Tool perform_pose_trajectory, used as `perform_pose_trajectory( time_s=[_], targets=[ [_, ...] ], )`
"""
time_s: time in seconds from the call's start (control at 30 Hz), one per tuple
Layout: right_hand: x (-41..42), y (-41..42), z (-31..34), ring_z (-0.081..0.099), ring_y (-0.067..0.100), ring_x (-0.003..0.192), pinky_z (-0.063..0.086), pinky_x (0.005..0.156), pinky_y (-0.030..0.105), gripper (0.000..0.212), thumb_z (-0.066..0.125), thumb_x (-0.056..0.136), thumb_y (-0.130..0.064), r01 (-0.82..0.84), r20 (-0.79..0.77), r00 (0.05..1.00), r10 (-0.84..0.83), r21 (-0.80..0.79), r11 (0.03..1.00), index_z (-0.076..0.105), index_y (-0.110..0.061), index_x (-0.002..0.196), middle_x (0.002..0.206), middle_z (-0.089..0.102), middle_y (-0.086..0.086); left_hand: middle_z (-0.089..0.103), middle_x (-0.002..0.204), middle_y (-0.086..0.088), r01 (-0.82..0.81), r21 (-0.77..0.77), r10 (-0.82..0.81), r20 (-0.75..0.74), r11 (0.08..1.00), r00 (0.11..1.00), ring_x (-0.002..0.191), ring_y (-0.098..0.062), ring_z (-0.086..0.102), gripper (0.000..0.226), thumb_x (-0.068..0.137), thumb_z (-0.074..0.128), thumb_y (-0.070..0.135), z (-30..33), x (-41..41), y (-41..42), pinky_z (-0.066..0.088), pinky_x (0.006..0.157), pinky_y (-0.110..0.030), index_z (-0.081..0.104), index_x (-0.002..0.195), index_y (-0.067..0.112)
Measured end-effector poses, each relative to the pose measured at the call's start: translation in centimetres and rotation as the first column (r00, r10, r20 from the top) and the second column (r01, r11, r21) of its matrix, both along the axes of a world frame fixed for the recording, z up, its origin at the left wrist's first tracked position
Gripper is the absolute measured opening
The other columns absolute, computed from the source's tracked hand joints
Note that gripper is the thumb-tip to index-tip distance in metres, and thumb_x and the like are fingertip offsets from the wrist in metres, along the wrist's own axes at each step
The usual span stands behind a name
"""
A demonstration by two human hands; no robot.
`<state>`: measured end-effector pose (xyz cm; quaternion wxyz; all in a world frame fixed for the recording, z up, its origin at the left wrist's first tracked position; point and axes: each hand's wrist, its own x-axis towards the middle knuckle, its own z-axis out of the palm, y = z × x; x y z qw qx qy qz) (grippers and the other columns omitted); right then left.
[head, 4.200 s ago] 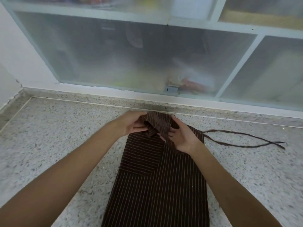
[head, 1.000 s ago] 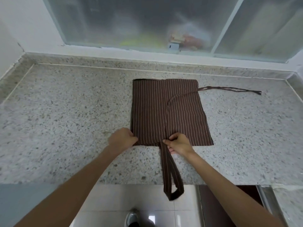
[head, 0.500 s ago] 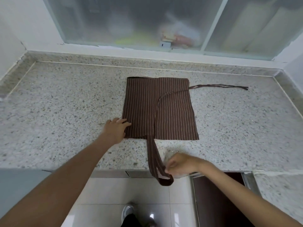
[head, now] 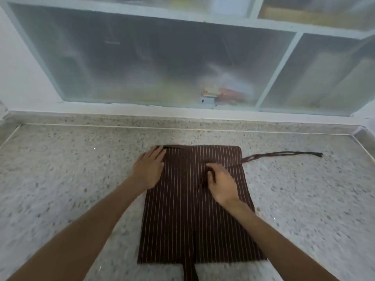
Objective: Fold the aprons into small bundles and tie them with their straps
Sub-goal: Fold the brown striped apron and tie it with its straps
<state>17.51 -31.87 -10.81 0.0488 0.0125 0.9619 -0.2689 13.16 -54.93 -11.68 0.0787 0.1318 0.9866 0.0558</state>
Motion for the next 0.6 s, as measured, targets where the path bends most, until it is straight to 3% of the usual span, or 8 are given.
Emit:
perform_pose_trajectory(
  time_s=[0.07,0.13,0.23,0.33,0.43,0.53,0.6],
  targets=[
    [-3.4,-2.6,-1.3,0.024,0.013,0.141,0.021,0.116,0.029,0.043,0.032,0.102,-0.024,-0.056,-0.119,0.991,0.057,0.014,0.998,0.034,-0.018,0.145,0.152,0.029,-0.003,-0.01,0.154,0.007,0.062,-0.008,-0.062,-0.036,0.998,0.997,0.145,-0.013,-0.005,0.073,0.087,-0.018,0.056,-2.1,-2.6,0.4,-0.004,0.116,-0.031,-0.005,0.149,0.02],
    [-6.2,-4.2,-3.1,0.003,0.011,0.145,0.004,0.12,0.033,0.048,0.024,0.103,-0.031,-0.203,-0.117,0.97,0.215,0.107,0.973,0.015,-0.022,0.15,0.157,0.008,-0.007,-0.014,0.151,0.006,0.11,-0.048,-0.113,-0.068,0.993,0.991,0.141,-0.008,-0.012,0.088,0.069,-0.038,0.062,-4.5,-4.3,0.4,-0.012,0.113,-0.03,-0.013,0.144,0.021],
    [-8.7,-1.5,-5.7,-0.015,0.008,0.142,-0.008,0.118,0.038,0.055,0.01,0.098,-0.048,-0.3,0.002,0.949,0.315,0.313,0.901,-0.002,-0.03,0.149,0.156,-0.009,-0.01,-0.01,0.153,0.006,0.129,-0.034,-0.131,-0.067,0.991,0.989,0.137,-0.007,-0.015,0.081,0.075,-0.031,0.065,-6.2,-5.5,-0.5,-0.017,0.11,-0.028,-0.012,0.142,0.023],
    [-8.7,5.3,-7.1,-0.014,0.008,0.144,-0.015,0.116,0.034,0.065,-0.007,0.091,-0.058,-0.208,0.024,0.975,0.22,0.439,0.874,-0.006,-0.028,0.148,0.156,-0.008,-0.01,-0.016,0.15,0.009,0.149,-0.004,-0.149,-0.042,0.989,0.988,0.138,-0.009,-0.018,0.075,0.078,-0.025,0.064,-6.3,-6.1,-1.2,-0.018,0.111,-0.03,-0.015,0.143,0.026],
    [-8.6,9.0,-6.2,-0.004,0.014,0.145,-0.016,0.115,0.033,0.069,-0.015,0.091,-0.056,-0.223,0.076,0.974,0.216,0.522,0.823,0.002,-0.022,0.148,0.157,0.001,-0.006,-0.015,0.153,0.007,0.167,0.001,-0.167,-0.032,0.986,0.985,0.14,-0.01,-0.019,0.081,0.074,-0.031,0.067,-6.1,-7.0,-0.8,-0.015,0.113,-0.033,-0.015,0.143,0.027],
    [-10.0,9.4,-4.7,0.003,0.016,0.146,-0.008,0.117,0.034,0.054,-0.006,0.096,-0.046,-0.263,0.091,0.963,0.253,0.512,0.818,-0.002,-0.025,0.146,0.156,0.001,-0.007,-0.012,0.153,0.011,0.156,0.068,-0.158,0.023,0.985,0.987,0.143,-0.01,-0.013,0.083,0.075,-0.027,0.066,-5.1,-7.7,-0.8,-0.011,0.116,-0.036,-0.005,0.146,0.029],
    [-11.2,9.3,-3.6,0.004,0.018,0.146,0.0,0.118,0.037,0.052,0.021,0.1,-0.029,-0.289,0.103,0.957,0.272,0.451,0.845,-0.005,-0.03,0.146,0.157,0.003,-0.008,0.018,0.155,0.006,0.056,0.174,-0.045,-0.066,0.983,0.997,0.144,-0.018,0.015,0.064,0.093,-0.002,0.052,-3.5,-8.7,-1.1,0.01,0.116,-0.039,0.023,0.147,0.029]
  ],
)
